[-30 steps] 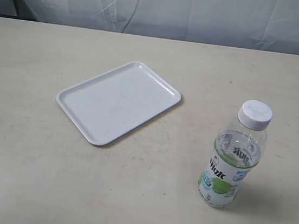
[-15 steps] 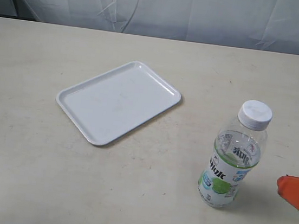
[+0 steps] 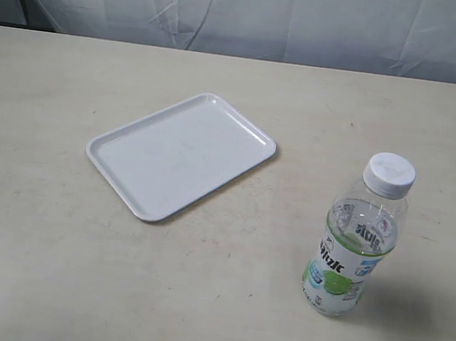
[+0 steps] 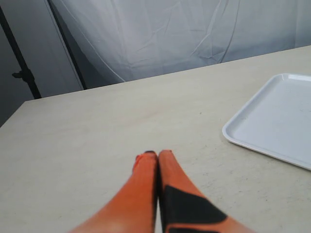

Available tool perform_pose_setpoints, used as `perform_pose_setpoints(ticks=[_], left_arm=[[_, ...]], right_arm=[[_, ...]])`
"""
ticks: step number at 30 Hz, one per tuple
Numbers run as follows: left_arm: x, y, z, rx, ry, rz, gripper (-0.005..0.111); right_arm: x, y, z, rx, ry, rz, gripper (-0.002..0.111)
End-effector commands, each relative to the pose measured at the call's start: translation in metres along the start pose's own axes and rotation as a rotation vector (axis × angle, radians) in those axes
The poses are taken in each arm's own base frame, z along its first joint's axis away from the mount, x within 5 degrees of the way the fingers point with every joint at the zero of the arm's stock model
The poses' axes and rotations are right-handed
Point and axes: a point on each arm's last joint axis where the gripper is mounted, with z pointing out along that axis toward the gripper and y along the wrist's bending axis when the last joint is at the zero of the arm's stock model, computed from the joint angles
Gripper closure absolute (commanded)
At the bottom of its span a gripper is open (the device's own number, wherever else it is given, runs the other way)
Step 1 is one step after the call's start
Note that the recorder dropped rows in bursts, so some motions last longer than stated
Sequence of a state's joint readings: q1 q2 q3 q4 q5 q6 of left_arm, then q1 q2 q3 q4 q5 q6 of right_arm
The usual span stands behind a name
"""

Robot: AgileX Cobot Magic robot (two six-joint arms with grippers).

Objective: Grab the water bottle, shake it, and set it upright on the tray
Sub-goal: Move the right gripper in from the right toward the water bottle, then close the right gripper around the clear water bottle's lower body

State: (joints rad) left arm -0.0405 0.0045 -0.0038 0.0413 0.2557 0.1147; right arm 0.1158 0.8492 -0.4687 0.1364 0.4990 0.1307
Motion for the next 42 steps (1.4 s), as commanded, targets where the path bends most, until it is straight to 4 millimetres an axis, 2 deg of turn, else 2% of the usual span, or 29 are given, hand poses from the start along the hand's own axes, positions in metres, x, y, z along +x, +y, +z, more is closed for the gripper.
perform_pose_setpoints(ticks=[1,4,8,10,11,14,19,23,33,35,40,42], left_arm=[[0.0,0.0,0.0,-0.001,-0.01,-0.001,0.106],[0.0,0.0,0.0,-0.001,-0.01,-0.001,0.106],[0.0,0.0,0.0,-0.001,-0.01,-0.001,0.106],[0.0,0.0,0.0,-0.001,-0.01,-0.001,0.106],[0.0,0.0,0.0,-0.001,-0.01,-0.001,0.106],[0.0,0.0,0.0,-0.001,-0.01,-0.001,0.106],[0.0,0.0,0.0,-0.001,-0.01,-0.001,0.106],[0.0,0.0,0.0,-0.001,-0.01,-0.001,0.106],[0.0,0.0,0.0,-0.001,-0.01,-0.001,0.106],[0.0,0.0,0.0,-0.001,-0.01,-0.001,0.106],[0.0,0.0,0.0,-0.001,-0.01,-0.001,0.106],[0.0,0.0,0.0,-0.001,-0.01,0.001,0.106]], right_arm=[[-0.031,0.005,0.012,0.033,0.076,-0.123,0.109],[-0.044,0.014,0.009,0.048,0.06,-0.252,0.109],[-0.038,0.016,-0.005,0.17,-0.049,-0.289,0.109],[-0.024,0.02,-0.006,0.2,-0.057,-0.308,0.109],[-0.015,0.029,-0.006,0.175,-0.037,-0.3,0.109],[0.009,0.052,-0.003,0.043,0.005,-0.248,0.109],[0.053,0.075,0.002,-0.185,0.032,-0.245,0.109],[0.063,0.075,0.001,-0.175,0.051,-0.277,0.109],[0.078,0.06,0.001,-0.034,0.206,-0.206,0.109],[0.083,0.061,-0.002,-0.076,0.237,-0.244,0.109],[0.093,0.073,-0.01,-0.325,0.204,-0.308,0.109],[0.096,0.074,-0.011,-0.351,0.209,-0.309,0.109]])
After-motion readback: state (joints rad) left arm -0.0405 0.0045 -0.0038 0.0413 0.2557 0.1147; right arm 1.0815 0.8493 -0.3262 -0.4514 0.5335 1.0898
